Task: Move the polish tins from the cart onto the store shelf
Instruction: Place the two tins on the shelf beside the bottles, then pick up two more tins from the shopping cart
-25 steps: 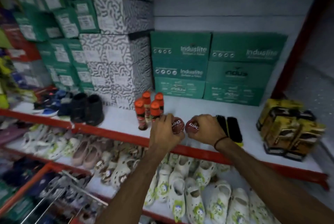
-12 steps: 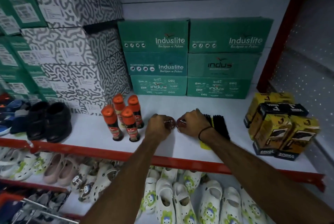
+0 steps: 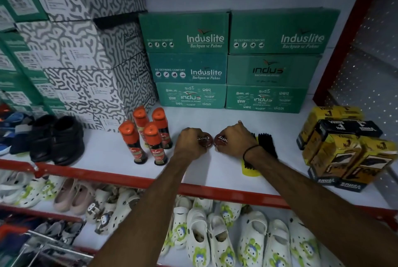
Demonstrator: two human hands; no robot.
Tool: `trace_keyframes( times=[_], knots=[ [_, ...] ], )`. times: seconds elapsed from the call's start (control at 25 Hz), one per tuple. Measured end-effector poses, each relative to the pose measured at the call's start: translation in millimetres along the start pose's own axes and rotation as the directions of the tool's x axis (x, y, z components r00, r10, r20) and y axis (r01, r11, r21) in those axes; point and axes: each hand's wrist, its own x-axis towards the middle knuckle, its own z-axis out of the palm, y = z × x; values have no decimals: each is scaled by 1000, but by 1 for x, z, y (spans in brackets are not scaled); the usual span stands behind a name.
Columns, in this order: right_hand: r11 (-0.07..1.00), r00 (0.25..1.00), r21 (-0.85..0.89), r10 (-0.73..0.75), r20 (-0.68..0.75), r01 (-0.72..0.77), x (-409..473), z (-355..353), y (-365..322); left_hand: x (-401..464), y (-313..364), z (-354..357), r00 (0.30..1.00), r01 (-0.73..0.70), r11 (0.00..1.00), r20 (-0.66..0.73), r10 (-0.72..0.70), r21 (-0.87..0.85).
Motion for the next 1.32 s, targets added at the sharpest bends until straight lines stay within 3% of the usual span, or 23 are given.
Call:
trace_keyframes(
  times=[0.12,0.24,0.32,0.44,0.56,0.72,0.8,0.88,0.96,1.0,1.04,1.12,1.2,1.32],
  knots=[
    [1000,1000,25,1,5,-1,-2,-2,-1,-2,-2,-1,1000,-12,1000,20,11,6],
    [978,997,207,48,-54,-36,-15,-13,-6,-16,-2,-9,1000,-15,1000,10,15,5],
    [947,968,319,40,-249,43,-31,-20,-17,-37,-6,-19,992,-76,994,-103,69,-72],
    [884,822,385,0,-569,266,-66,-15,-58,-100,-23,-33,914,-231,950,-382,139,-208],
    [769,772,471,-46,-634,433,-99,16,-122,-182,-65,-31,830,-204,942,-557,24,-265],
    [671,793,521,-168,-585,527,-140,93,-203,-282,-137,8,787,40,947,-574,-226,-317],
    [633,839,571,-259,-479,522,-170,155,-238,-333,-178,49,789,239,907,-475,-389,-345],
    [666,886,584,-351,-304,464,-204,223,-257,-382,-213,100,778,469,815,-280,-563,-340],
    [770,905,542,-423,40,336,-235,302,-265,-430,-243,162,727,669,702,18,-687,-243],
    [833,867,482,-430,252,273,-247,335,-263,-450,-252,189,689,725,669,179,-702,-163],
    [881,777,405,-427,462,243,-260,376,-262,-469,-262,223,625,765,640,326,-709,-73],
    [919,595,267,-392,702,291,-287,450,-257,-499,-272,283,488,801,594,492,-721,76],
    [917,568,188,-369,735,352,-307,494,-252,-516,-269,329,423,791,583,521,-741,187],
    [889,579,190,-421,699,417,-321,520,-250,-531,-260,369,450,731,628,503,-738,269]
  ],
)
